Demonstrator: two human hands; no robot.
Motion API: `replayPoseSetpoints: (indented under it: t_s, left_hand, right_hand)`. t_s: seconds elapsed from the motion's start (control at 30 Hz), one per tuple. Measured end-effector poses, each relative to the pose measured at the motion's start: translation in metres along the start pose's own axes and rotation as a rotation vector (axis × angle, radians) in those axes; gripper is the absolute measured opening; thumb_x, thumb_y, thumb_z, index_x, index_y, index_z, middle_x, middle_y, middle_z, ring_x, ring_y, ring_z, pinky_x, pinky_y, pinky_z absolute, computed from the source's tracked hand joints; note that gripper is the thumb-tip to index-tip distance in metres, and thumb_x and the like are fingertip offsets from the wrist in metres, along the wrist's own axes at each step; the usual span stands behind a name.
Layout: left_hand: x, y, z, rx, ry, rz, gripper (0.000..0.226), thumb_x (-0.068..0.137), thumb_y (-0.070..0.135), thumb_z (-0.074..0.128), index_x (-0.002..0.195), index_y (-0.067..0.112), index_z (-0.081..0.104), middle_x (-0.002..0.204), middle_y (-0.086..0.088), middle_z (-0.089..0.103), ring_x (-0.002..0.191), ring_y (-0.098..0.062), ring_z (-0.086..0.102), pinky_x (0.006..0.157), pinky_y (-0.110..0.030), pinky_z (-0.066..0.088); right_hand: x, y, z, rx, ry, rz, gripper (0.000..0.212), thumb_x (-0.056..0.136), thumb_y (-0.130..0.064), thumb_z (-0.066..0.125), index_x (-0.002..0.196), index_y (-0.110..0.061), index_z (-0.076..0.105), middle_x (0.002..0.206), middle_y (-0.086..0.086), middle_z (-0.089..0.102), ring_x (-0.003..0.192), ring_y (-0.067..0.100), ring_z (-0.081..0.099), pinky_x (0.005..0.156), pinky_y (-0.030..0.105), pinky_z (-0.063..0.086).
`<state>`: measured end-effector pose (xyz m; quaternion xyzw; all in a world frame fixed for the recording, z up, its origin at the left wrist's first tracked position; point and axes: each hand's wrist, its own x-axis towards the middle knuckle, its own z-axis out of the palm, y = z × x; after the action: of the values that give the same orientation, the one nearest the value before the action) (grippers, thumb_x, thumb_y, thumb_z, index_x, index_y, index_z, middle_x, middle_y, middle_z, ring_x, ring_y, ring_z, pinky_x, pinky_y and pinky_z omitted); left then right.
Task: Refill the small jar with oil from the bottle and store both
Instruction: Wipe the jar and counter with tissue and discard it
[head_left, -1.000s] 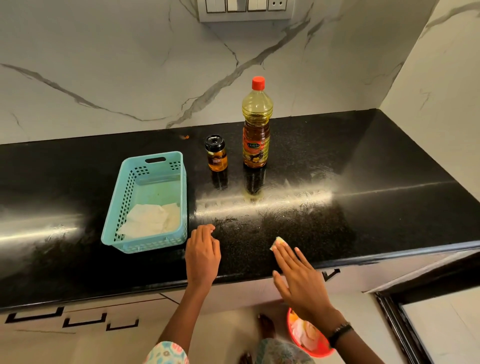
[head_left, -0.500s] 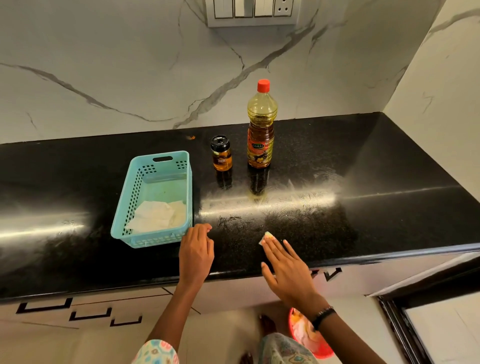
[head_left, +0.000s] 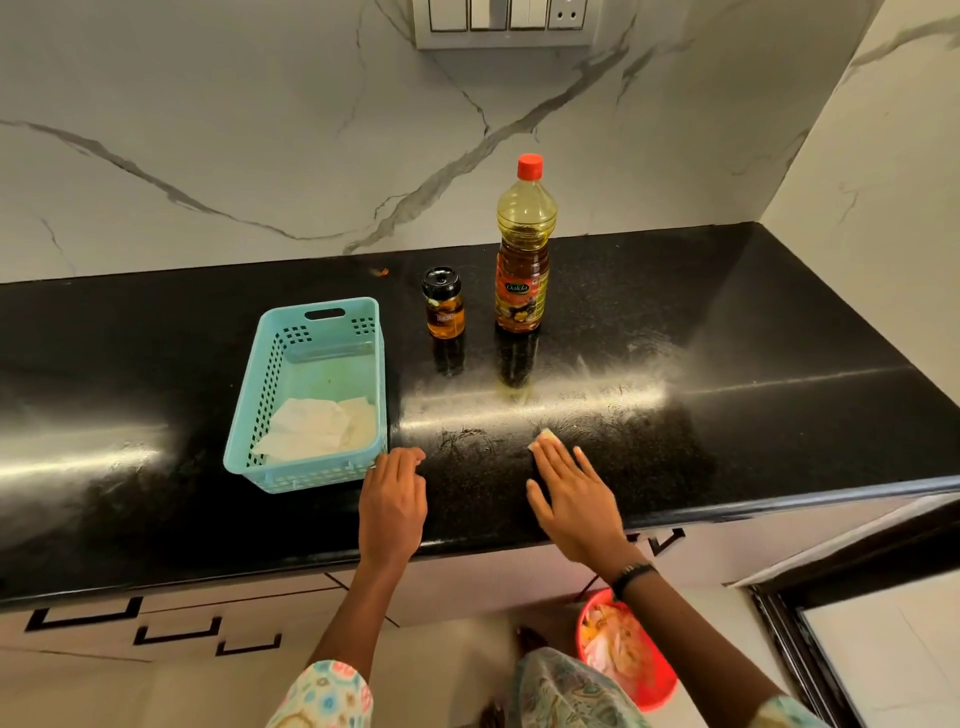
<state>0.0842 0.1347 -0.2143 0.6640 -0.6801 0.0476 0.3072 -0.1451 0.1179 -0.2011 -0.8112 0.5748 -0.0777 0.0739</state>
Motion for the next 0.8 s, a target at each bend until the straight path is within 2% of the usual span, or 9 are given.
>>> replayPoseSetpoints:
  t_s: [0.03,0.1,0.2,0.3,0.43,0.53,0.67,0.73,0.8]
  left_hand:
    - [0.0,0.0,-0.001,0.004,-0.002,0.005,0.022,0.088,0.011,0.035,0.097,0.012,0.056,0.089,-0.003,0.062,0.081,-0.02,0.059,0.077,-0.032,0.047]
    - [0.0,0.001,-0.001,0.003,-0.006,0.015,0.022,0.087,0.011,0.036,0.097,0.012,0.055,0.089,-0.003,0.062,0.08,-0.02,0.058,0.076,-0.032,0.048]
    - [-0.001,0.001,-0.002,0.004,0.002,0.023,0.021,0.087,0.011,0.036,0.097,0.012,0.055,0.088,-0.003,0.062,0.08,-0.02,0.058,0.076,-0.031,0.047]
    - [0.0,0.0,-0.002,0.013,0.012,0.037,0.022,0.088,0.01,0.036,0.096,0.01,0.057,0.088,-0.003,0.062,0.079,-0.02,0.059,0.077,-0.03,0.045]
    - [0.0,0.001,-0.001,0.005,0.017,0.031,0.023,0.087,0.01,0.037,0.094,0.009,0.058,0.087,-0.003,0.062,0.079,-0.019,0.059,0.076,-0.03,0.047]
    - [0.001,0.002,-0.003,-0.011,0.004,0.02,0.022,0.087,0.011,0.037,0.094,0.009,0.058,0.088,-0.003,0.062,0.079,-0.019,0.059,0.074,-0.033,0.051]
    - [0.0,0.003,-0.004,-0.026,0.005,0.01,0.021,0.088,0.011,0.037,0.095,0.01,0.057,0.088,-0.003,0.062,0.08,-0.018,0.059,0.074,-0.032,0.05]
    - [0.0,0.002,-0.004,-0.026,0.008,0.004,0.02,0.088,0.012,0.038,0.096,0.011,0.056,0.088,-0.002,0.062,0.081,-0.017,0.059,0.075,-0.03,0.048]
    - [0.001,0.002,-0.003,-0.024,0.007,-0.001,0.021,0.088,0.012,0.038,0.096,0.011,0.058,0.088,-0.002,0.063,0.08,-0.017,0.06,0.075,-0.029,0.048]
  right_hand:
    - [0.01,-0.009,0.002,0.016,-0.018,-0.002,0.073,0.089,-0.049,0.003,0.149,-0.012,0.021,0.157,0.002,0.014,0.146,0.012,0.009,0.117,0.026,-0.007]
    - [0.02,-0.027,0.002,0.054,-0.032,-0.034,0.074,0.088,-0.049,0.002,0.149,-0.01,0.021,0.157,0.005,0.016,0.146,0.014,0.009,0.116,0.026,-0.009]
    - [-0.002,-0.034,0.005,0.008,-0.039,-0.191,0.061,0.094,-0.042,0.022,0.143,-0.009,0.037,0.15,0.007,0.036,0.141,0.015,0.026,0.118,0.029,-0.001]
    - [-0.019,-0.01,0.006,-0.005,0.026,-0.202,0.055,0.092,-0.038,0.034,0.138,-0.011,0.047,0.144,0.004,0.046,0.136,0.013,0.037,0.115,0.029,0.009]
    - [0.015,0.005,-0.005,-0.013,-0.03,-0.014,0.07,0.091,-0.048,0.007,0.148,-0.013,0.024,0.156,0.002,0.02,0.145,0.011,0.012,0.118,0.028,-0.003]
    - [0.049,-0.015,-0.002,0.028,-0.078,0.034,0.064,0.096,-0.045,0.013,0.15,-0.01,0.016,0.158,0.005,0.011,0.146,0.015,0.005,0.116,0.028,-0.005]
    - [0.04,-0.039,0.006,0.024,-0.099,-0.177,0.072,0.09,-0.048,0.003,0.15,-0.011,0.016,0.158,0.005,0.013,0.146,0.014,0.005,0.116,0.027,-0.008]
    - [0.019,-0.029,0.009,0.028,-0.076,-0.262,0.066,0.093,-0.046,0.011,0.149,-0.012,0.021,0.156,0.003,0.018,0.145,0.012,0.009,0.118,0.03,-0.005]
    - [0.01,-0.012,0.008,0.009,-0.043,-0.253,0.061,0.095,-0.043,0.017,0.147,-0.013,0.027,0.154,0.002,0.025,0.143,0.011,0.013,0.116,0.032,0.0]
